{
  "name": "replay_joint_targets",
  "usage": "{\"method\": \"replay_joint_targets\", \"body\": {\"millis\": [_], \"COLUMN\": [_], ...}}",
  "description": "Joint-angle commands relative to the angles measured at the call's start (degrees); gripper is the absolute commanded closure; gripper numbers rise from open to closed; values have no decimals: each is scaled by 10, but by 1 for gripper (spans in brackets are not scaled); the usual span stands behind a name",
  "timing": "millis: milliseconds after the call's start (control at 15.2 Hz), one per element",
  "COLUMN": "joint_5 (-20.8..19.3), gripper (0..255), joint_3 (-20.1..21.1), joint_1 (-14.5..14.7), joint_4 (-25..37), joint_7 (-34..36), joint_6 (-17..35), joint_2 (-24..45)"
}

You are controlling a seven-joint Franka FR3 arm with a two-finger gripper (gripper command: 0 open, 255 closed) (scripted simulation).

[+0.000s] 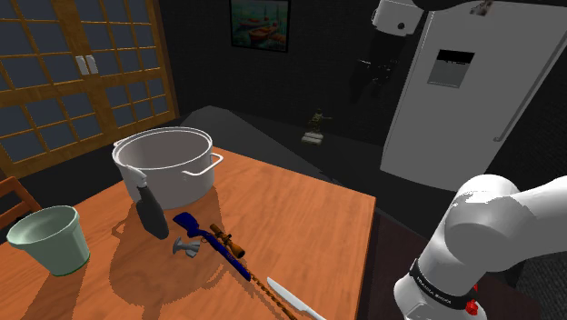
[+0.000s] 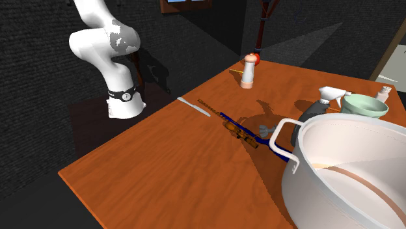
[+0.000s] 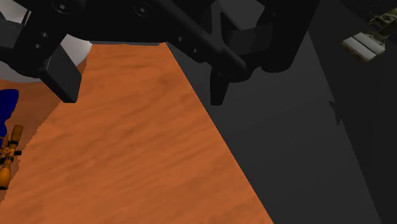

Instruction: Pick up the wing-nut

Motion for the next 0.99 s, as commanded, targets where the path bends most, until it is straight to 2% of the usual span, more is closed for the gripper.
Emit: {"method": "replay_joint_targets", "body": {"millis": [0, 462, 924], "joint_5": [0, 30, 49], "gripper": [0, 0, 0], "joint_3": [0, 65, 130], "joint_1": [0, 23, 42], "joint_4": [0, -36, -41], "joint_7": [0, 72, 143], "joint_6": [0, 75, 151], "joint_2": [0, 62, 156]}}
